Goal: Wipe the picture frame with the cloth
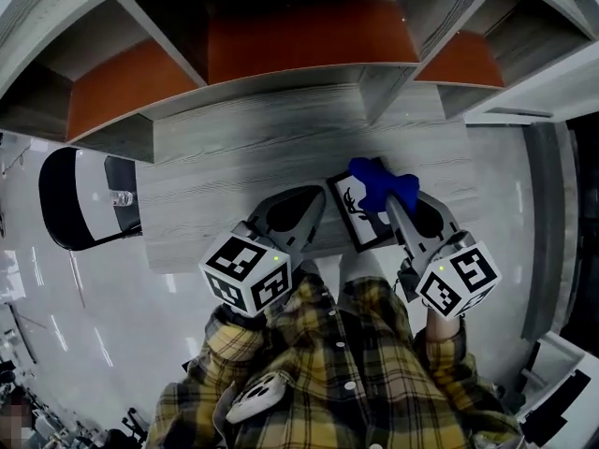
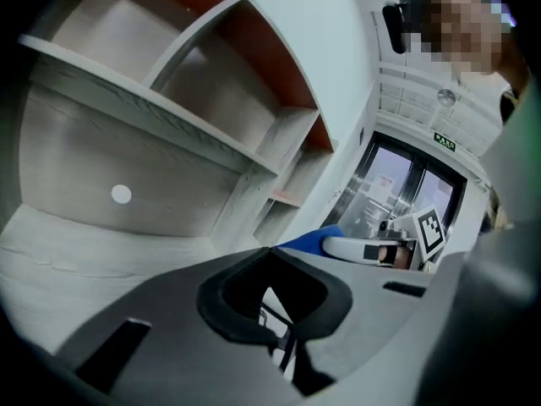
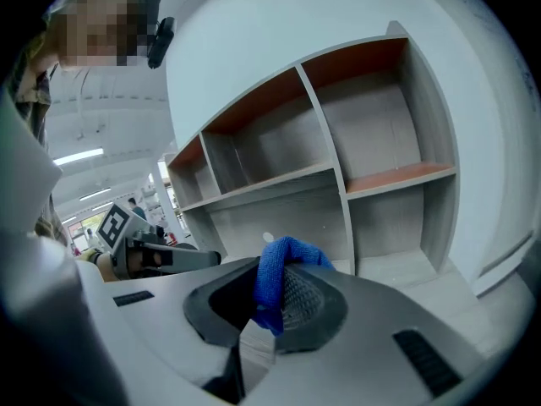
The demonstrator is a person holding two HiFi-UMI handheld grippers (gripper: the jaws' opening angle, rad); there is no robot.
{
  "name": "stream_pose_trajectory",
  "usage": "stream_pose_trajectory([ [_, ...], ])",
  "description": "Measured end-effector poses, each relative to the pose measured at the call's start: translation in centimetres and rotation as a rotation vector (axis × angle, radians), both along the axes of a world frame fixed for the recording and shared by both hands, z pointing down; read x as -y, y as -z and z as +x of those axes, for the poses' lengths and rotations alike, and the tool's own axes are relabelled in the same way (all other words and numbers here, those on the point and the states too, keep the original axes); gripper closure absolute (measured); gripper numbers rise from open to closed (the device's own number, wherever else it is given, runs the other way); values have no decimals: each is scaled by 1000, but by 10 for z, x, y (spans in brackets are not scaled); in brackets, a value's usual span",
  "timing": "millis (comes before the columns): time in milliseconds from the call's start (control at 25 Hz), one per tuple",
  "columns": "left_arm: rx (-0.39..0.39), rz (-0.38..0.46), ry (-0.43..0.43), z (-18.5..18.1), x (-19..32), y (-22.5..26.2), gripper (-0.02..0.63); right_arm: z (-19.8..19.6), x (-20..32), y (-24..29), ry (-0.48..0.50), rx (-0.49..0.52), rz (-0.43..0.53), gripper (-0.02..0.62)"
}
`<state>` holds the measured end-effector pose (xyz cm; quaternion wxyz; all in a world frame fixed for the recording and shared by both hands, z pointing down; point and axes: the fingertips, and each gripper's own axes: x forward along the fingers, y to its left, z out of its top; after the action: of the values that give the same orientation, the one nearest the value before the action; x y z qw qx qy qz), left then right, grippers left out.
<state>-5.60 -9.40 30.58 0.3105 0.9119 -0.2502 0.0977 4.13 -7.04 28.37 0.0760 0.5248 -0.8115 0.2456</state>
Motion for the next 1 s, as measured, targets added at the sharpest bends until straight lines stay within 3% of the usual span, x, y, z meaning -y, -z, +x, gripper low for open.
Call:
stream_pose_trajectory([
  [160,25,-96,-19,9,-2,-41,601,3,-6,-22,-23,10,-51,554],
  [400,113,-261,43,24,-16,-123,600,12,-12,-54,-11,42,-121,554],
  [720,215,-409,123,34,-39,-209,598,9,-7,-76,111,59,-154,554],
  [840,269,-399,140,38,-45,-227,598,10,-6,-81,128,70,-162,554],
  [1000,397,-243,96,43,-49,-237,578,17,-6,-87,136,84,-180,554],
])
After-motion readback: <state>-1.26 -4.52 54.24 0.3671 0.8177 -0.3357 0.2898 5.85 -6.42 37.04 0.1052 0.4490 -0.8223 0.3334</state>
